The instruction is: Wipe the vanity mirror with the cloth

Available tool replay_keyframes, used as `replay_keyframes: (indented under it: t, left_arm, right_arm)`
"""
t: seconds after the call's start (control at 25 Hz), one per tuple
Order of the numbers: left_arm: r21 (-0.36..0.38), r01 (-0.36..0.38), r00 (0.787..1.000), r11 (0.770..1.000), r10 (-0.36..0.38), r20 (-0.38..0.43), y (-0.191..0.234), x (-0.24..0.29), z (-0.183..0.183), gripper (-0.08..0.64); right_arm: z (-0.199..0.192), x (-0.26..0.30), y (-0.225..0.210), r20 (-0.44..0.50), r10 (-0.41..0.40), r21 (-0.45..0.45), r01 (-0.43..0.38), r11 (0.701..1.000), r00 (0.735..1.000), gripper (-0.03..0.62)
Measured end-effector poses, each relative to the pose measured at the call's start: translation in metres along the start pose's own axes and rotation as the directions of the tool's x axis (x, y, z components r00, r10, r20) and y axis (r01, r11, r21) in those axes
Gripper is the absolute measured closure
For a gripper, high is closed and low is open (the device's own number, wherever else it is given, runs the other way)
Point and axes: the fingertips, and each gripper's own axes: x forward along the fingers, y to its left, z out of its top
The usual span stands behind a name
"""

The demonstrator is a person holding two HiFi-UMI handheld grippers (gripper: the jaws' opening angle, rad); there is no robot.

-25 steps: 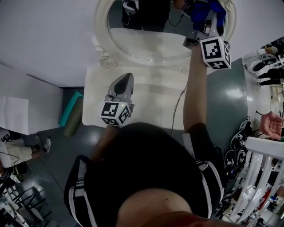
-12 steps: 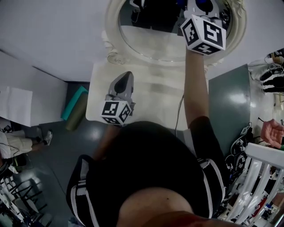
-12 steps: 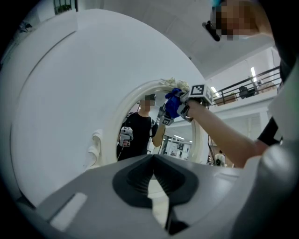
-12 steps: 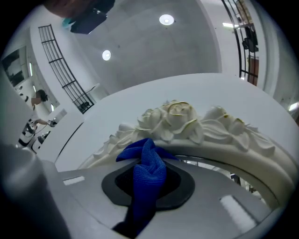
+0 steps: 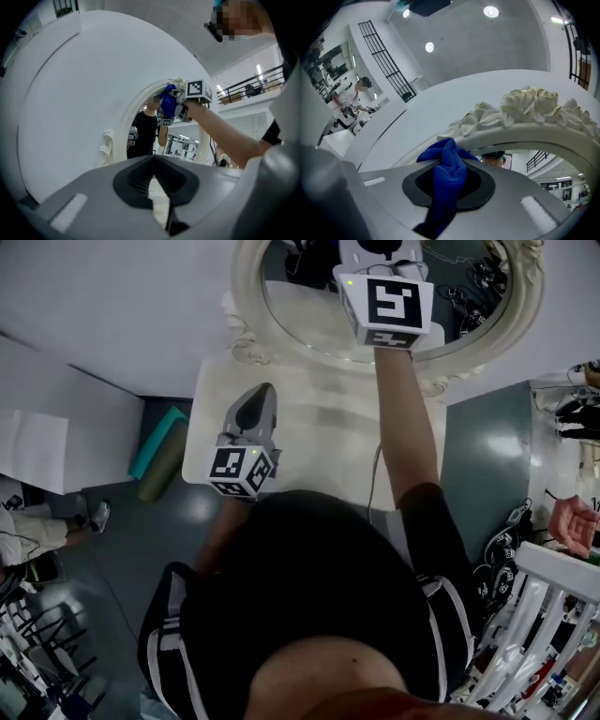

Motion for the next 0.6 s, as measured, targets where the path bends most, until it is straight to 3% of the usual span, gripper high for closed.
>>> replay_keyframes:
  t: [0.28,0.44,0.6]
  left_arm:
    - [-0.014,-0.024,1.0,1.0,0.024,-0.013,0.014,-0.004,-0.005,0.552]
    - [-0.024,-0.048,0.999,0.999,0.048,-0.02,0.019,-0.014,-0.008,0.552]
    - [-0.032,-0.065,0.997,0.997,0.064,-0.035,0.023,-0.021,-0.015,0.552]
  right_arm:
    - [-0.052,0.01,0.077,-0.08,0.101,-0.119,-0.11,0.987,0.992,0.546]
    - [-0.096,-0.001,0.125,-0.142,0.168,-0.214,-0.196,0.957,0.975,0.548]
    - [-0.146,-0.018,0.16,-0.221,0.229,-0.255,-0.282,0.925,0.948,0.548]
